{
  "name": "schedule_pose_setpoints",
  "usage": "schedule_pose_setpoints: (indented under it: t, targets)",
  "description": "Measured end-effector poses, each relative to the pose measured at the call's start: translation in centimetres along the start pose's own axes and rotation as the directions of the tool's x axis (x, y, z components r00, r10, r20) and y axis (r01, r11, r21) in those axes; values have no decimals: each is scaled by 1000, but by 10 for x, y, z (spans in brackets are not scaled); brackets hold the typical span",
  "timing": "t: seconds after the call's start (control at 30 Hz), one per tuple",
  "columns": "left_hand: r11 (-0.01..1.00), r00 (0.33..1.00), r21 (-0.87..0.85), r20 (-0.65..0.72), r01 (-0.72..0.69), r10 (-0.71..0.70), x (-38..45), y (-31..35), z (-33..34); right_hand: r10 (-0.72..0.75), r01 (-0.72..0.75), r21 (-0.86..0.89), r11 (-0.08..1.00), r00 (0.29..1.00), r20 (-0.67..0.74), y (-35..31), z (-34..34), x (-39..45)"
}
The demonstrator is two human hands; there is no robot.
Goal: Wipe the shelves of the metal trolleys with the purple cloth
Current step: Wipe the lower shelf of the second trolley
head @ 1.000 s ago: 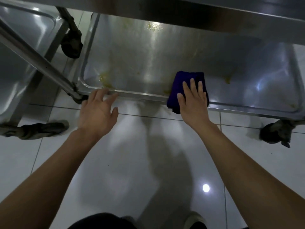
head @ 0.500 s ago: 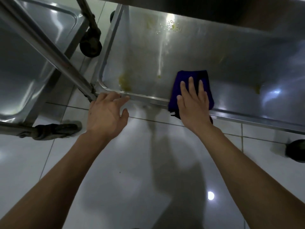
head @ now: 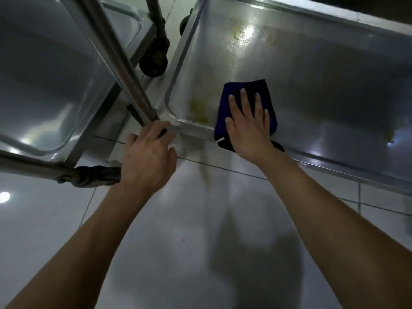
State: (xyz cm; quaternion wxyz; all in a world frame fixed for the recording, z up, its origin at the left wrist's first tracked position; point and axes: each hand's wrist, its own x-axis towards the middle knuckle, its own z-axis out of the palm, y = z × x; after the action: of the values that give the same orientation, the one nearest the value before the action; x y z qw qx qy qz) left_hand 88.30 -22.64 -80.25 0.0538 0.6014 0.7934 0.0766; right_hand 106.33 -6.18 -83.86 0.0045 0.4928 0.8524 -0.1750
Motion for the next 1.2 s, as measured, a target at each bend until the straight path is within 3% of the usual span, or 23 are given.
schedule_pose_setpoints:
  t: [0.1,0.23,0.47,0.7,0.83,1.03,1.2]
  targets:
    - [999,996,-12,-87,-33,32,5,-5,2,6,-6,1,1000,1000,-2,-1,0,-1]
    - [997,998,79,-54,-14,18,10,2,4,1,-1,9,1000,1000,1,0,0,-2]
    - [999,999,-14,21,33,-33,11,7,-2,7,-7,3,1000,1000,3,-10,1,1]
    - [998,997,-5,49,63,-62,18,6,-2,-280,290,-74,954,952,121,-93,19,72]
    - [997,996,53,61,55,-58,17,3,-2,-348,362,-62,930,922,169,-86,15,72]
    - [992,990,91,104,88,-98,8,22,-1,-293,296,-15,955,950,105,-60,8,38]
    - [984,983,150,138,100,-121,13,30,-11,-164,164,13,986,985,49,3,-6,2]
